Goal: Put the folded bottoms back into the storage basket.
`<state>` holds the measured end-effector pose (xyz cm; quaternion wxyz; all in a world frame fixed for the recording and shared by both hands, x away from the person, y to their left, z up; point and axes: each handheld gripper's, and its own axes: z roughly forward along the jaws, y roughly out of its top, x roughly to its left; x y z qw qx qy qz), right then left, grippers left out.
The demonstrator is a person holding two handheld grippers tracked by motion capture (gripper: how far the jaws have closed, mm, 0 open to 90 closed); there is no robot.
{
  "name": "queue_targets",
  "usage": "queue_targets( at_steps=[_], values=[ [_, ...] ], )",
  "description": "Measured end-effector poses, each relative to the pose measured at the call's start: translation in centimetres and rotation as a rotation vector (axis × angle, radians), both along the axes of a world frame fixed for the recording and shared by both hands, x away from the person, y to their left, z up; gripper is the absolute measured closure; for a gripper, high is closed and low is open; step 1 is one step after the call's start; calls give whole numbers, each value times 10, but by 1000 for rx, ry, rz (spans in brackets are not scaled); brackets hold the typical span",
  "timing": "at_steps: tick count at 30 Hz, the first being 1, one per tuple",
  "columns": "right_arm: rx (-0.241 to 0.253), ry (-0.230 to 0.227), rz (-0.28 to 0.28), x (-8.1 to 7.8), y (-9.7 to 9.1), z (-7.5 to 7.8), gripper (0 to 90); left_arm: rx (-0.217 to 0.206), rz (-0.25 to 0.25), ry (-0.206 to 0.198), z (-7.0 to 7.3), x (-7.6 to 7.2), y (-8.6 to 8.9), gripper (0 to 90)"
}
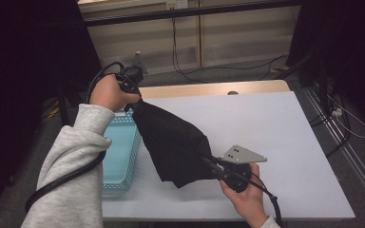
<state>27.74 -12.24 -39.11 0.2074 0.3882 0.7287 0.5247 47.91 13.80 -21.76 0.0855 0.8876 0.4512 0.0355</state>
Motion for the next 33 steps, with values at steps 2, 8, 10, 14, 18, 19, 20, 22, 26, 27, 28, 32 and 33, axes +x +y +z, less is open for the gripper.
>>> queue_targets(
  at_steps=[2, 8, 10, 14, 18, 19, 20, 22, 26, 27, 28, 32, 33],
  values=[
    [9, -3, 2, 2, 2, 3, 840, 2, 4, 1, 4, 2, 3, 857],
    [28, -15, 16, 7, 9, 11, 840, 2, 13, -12, 16, 4, 12, 857],
    [27, -18, 29, 11, 14, 14, 840, 0, 17, -21, 19, 4, 15, 858],
    [28, -19, 37, 15, 18, 16, 840, 7, 26, -26, 25, 5, 22, 857],
    [37, -30, 47, 17, 25, 19, 839, 13, 38, -24, 28, 8, 31, 858],
    [37, -38, 53, 18, 28, 21, 839, 15, 40, -26, 31, 9, 33, 858],
    [37, -38, 53, 18, 28, 21, 839, 15, 40, -26, 31, 9, 33, 858],
    [42, -38, 55, 20, 30, 22, 839, 17, 44, -30, 34, 9, 36, 858],
    [41, -38, 67, 24, 38, 24, 840, 14, 55, -36, 40, 10, 42, 858],
    [43, -39, 73, 26, 40, 25, 839, 14, 57, -38, 41, 10, 45, 858],
    [41, -39, 76, 27, 43, 26, 840, 13, 60, -36, 42, 10, 47, 857],
    [46, -46, 92, 31, 51, 29, 839, 12, 80, -42, 48, 11, 60, 858],
    [47, -48, 96, 31, 53, 30, 839, 14, 85, -43, 50, 11, 63, 858]
  ],
)
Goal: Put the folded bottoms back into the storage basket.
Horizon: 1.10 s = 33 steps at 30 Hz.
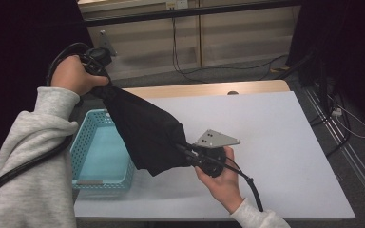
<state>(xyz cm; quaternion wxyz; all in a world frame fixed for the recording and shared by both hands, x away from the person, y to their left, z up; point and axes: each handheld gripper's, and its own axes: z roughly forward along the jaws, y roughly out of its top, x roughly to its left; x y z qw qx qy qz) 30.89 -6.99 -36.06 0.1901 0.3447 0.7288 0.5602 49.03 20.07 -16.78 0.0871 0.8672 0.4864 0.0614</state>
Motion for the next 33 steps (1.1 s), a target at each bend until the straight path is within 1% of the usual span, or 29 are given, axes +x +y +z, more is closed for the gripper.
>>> queue_targets(
  at_steps=[1, 2, 3, 4, 6, 8, 9, 13, 14, 16, 18, 21, 22, 27, 28, 29, 30, 31, 32, 33],
  values=[
    [0, -5, 1, 1, 2, 1, 839, 2, 5, 0, 1, 0, 2, 858],
    [10, -11, 7, 2, 6, 4, 839, 10, 12, -10, 3, 0, 5, 858],
    [10, -11, 7, 2, 6, 4, 839, 10, 12, -10, 3, 0, 5, 858],
    [18, -12, 14, 3, 10, 7, 839, 17, 15, -16, 5, -1, 7, 858],
    [17, -16, 16, 4, 12, 8, 839, 19, 22, -22, 6, -2, 9, 858],
    [16, -15, 27, 4, 19, 9, 839, 21, 30, -23, 7, -2, 14, 858],
    [16, -15, 27, 4, 19, 9, 839, 21, 30, -23, 7, -2, 14, 858],
    [12, -12, 35, 6, 26, 7, 839, 32, 43, -10, 6, 0, 23, 858],
    [14, -11, 41, 6, 30, 7, 839, 33, 56, -11, 4, 1, 28, 858],
    [18, -9, 42, 6, 32, 8, 839, 37, 58, -10, 4, 2, 30, 858],
    [21, -13, 52, 7, 38, 8, 839, 37, 63, -9, 4, 4, 34, 858],
    [17, -16, 55, 7, 42, 7, 839, 40, 64, -8, 4, 4, 37, 858],
    [16, -10, 60, 8, 47, 5, 839, 40, 67, -10, 4, 5, 39, 858],
    [12, -11, 68, 12, 55, 5, 839, 43, 74, -12, 5, 7, 48, 858],
    [12, -8, 74, 14, 59, 5, 839, 43, 77, -8, 5, 8, 53, 858],
    [12, -8, 74, 14, 59, 5, 839, 43, 77, -8, 5, 8, 53, 858],
    [15, -6, 83, 15, 64, 5, 839, 40, 93, -9, 5, 10, 60, 858],
    [15, -6, 83, 15, 64, 5, 839, 40, 93, -9, 5, 10, 60, 858],
    [22, -1, 94, 16, 70, 4, 839, 41, 98, -1, 5, 12, 66, 858],
    [22, -1, 94, 16, 70, 4, 839, 41, 98, -1, 5, 12, 66, 858]
  ],
)
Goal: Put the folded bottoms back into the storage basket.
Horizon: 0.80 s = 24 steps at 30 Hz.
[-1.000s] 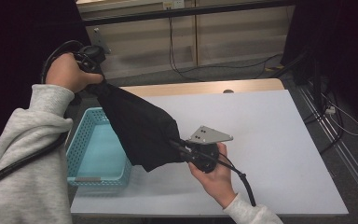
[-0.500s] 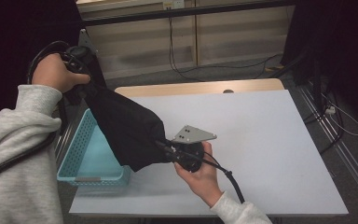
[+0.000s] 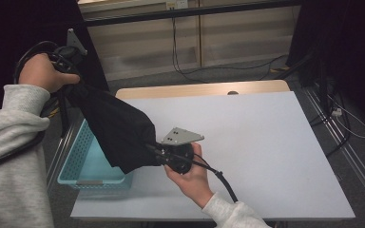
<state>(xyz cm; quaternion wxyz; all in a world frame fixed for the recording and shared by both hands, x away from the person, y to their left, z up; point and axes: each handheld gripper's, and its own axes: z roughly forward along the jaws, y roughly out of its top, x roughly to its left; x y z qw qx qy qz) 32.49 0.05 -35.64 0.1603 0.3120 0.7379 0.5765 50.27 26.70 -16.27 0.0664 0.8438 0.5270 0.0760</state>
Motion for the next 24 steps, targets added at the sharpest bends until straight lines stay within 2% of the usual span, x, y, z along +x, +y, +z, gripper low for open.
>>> queue_targets(
  at_steps=[5, 9, 17, 20, 24],
  values=[
    [-12, -4, 29, 2, 19, 2, 839, 6, 17, -9, -1, 2, 13, 858],
    [-26, -6, 37, 3, 27, 1, 839, 6, 27, -12, -3, 1, 19, 858],
    [-16, -5, 43, 4, 37, -4, 838, -9, 41, -16, -6, 4, 30, 858],
    [-11, -7, 44, 5, 39, -5, 838, -2, 45, -17, -5, 4, 32, 858],
    [-6, -5, 49, 5, 44, -5, 838, -6, 47, -33, -4, 3, 33, 858]
  ],
)
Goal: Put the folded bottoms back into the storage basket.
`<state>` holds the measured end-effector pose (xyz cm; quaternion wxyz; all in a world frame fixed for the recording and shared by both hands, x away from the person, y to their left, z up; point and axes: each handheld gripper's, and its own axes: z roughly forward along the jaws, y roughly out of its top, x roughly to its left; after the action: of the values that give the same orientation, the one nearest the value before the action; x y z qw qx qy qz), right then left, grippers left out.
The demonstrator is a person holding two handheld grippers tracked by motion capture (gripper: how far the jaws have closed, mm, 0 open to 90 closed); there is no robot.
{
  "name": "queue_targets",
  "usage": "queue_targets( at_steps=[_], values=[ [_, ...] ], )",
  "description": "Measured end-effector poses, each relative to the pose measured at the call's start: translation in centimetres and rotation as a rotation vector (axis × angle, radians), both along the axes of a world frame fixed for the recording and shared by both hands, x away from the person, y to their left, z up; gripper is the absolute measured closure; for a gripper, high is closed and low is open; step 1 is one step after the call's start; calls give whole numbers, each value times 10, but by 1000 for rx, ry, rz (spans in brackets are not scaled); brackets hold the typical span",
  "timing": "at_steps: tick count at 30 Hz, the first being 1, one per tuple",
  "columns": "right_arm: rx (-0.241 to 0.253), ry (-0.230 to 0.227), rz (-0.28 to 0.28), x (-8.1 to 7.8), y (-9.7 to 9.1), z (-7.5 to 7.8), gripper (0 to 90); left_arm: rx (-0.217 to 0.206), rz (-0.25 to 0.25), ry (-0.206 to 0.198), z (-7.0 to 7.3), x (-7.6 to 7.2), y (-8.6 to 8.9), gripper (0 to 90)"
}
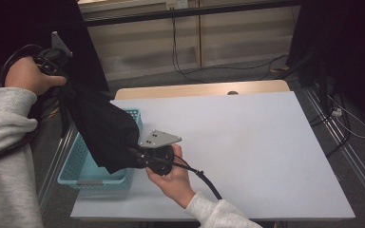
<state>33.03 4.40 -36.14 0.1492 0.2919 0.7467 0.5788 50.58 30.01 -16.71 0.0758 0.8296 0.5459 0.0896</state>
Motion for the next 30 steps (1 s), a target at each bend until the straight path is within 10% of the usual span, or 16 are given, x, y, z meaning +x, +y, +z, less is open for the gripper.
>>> queue_targets(
  at_steps=[30],
  values=[
    [-19, -64, 11, 12, 58, -14, 829, -33, 36, -65, -29, 34, 38, 857]
  ],
)
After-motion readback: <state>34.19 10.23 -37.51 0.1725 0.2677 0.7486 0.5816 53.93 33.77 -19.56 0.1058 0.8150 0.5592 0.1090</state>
